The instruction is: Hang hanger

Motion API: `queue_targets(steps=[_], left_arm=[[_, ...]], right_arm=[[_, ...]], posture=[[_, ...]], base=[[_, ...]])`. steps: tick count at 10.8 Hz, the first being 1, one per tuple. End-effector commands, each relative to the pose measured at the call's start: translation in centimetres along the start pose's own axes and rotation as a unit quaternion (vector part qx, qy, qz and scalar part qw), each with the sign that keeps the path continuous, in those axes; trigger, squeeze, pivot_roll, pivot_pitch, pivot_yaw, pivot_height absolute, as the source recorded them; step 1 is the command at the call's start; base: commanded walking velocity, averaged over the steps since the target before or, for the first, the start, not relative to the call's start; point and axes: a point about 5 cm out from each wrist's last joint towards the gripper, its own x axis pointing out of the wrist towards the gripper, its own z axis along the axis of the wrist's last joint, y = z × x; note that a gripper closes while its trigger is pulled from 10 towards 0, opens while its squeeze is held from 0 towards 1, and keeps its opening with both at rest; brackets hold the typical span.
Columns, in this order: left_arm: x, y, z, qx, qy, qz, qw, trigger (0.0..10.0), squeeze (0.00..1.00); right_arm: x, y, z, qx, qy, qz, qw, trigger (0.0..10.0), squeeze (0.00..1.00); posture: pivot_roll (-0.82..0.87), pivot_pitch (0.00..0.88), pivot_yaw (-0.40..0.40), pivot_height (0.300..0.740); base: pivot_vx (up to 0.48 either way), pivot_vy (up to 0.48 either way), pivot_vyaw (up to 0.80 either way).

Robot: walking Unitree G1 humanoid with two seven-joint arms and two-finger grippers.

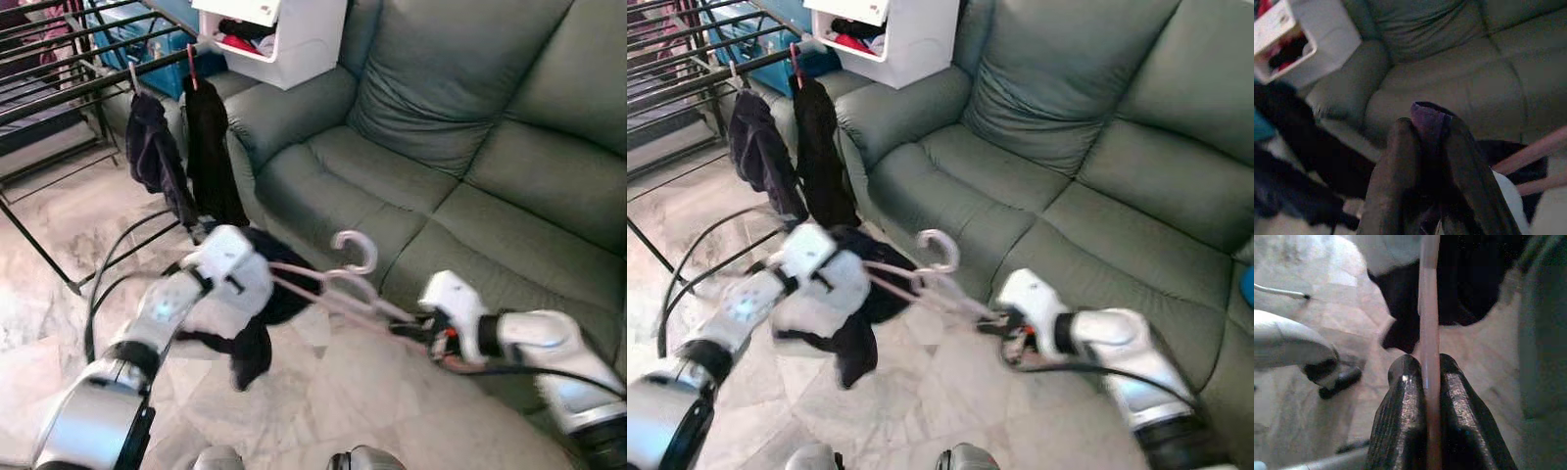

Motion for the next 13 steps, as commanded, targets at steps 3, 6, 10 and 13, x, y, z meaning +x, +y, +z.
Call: queue_targets(steps=[3, 6, 10, 13], left_arm=[[-0.5, -1.8, -0.1, -0.053, -0.018, -0.019, 0.998, 10.0, 0.0], [-1.3, -0.2, 0.7, 0.04, -0.028, -0.082, 0.995, 10.0, 0.0], [-0.6, 1.8, 2.9, 0.113, -0.059, -0.094, 0.987, 10.0, 0.0], [-0.7, 3.0, 2.6, 0.154, -0.031, -0.087, 0.984, 10.0, 0.0]], right_arm=[[0.9, 1.5, 2.0, -0.011, -0.045, 0.03, 0.999, 10.0, 0.0], [-1.5, -0.5, 5.7, -0.049, -0.073, -0.002, 0.996, 10.0, 0.0], [-2.2, -1.1, 2.7, -0.022, -0.002, 0.003, 1.0, 10.0, 0.0], [-2.2, -0.8, 2.4, -0.003, -0.012, 0.011, 1.0, 10.0, 0.0]], posture=[[-0.07, 0.033, -0.038, 0.74], [-0.07, 0.05, -0.027, 0.74], [-0.07, 0.051, -0.03, 0.74], [-0.07, 0.049, -0.027, 0.74]], base=[[0.0, 0.0, 0.0], [0.0, 0.0, 0.0], [0.0, 0.0, 0.0], [0.0, 0.0, 0.0]])
